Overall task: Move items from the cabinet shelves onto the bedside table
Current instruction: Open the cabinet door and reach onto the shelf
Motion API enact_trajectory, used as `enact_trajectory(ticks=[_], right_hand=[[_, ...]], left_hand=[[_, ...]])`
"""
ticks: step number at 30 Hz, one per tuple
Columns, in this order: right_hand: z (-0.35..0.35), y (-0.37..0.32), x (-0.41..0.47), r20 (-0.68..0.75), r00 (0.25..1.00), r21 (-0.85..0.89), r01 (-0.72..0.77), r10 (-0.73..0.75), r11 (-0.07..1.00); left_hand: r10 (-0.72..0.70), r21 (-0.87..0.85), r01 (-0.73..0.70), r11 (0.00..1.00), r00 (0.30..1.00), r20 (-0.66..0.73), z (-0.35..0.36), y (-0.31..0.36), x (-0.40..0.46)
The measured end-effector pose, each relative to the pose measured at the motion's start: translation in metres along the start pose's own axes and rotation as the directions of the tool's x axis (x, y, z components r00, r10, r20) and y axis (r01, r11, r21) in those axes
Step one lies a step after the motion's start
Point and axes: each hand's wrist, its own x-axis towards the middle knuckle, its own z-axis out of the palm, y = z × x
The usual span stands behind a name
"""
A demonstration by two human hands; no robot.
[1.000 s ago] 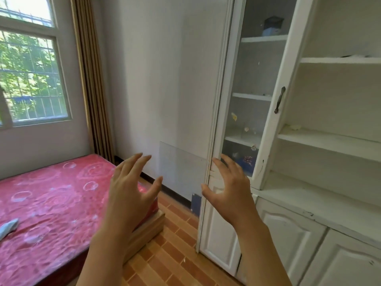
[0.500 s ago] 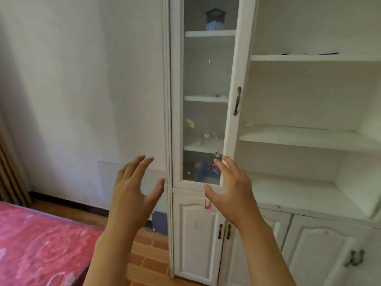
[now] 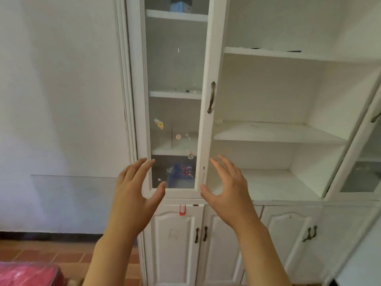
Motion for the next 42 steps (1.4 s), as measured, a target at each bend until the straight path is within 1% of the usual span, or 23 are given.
enact_trajectory(ticks=[5,15,22,27,32,37,42], right_hand=[[0.012,0.037,0.035,-0.001,1.0,-0.003,-0.015,0.015,1.0],[0.032,0.131,0.154,0.014,0.999,0.042,0.037,-0.038,0.998],[0.046,0.189,0.224,0.075,0.996,0.085,0.041,-0.048,0.996],[0.06,0.219,0.254,0.086,0.994,0.118,0.058,-0.068,0.991],[0.066,0.231,0.273,0.091,0.993,0.139,0.064,-0.077,0.988],[0.067,0.239,0.292,0.059,0.995,0.149,0.067,-0.077,0.987],[0.068,0.244,0.317,0.021,0.997,0.138,0.071,-0.074,0.988]], left_hand=[[0.06,0.005,-0.06,0.998,0.998,0.014,0.042,-0.002,0.039],[0.066,0.07,-0.066,0.995,0.998,0.004,0.148,0.008,0.133],[-0.014,0.077,0.015,0.997,1.0,-0.01,0.209,0.021,0.182],[-0.026,0.12,0.027,0.992,1.0,-0.011,0.238,0.024,0.2],[-0.004,0.129,0.007,0.992,1.0,-0.027,0.251,0.025,0.223],[0.062,0.11,-0.057,0.992,0.997,-0.049,0.261,0.026,0.25],[0.23,0.161,-0.21,0.964,0.966,-0.116,0.264,0.028,0.286]])
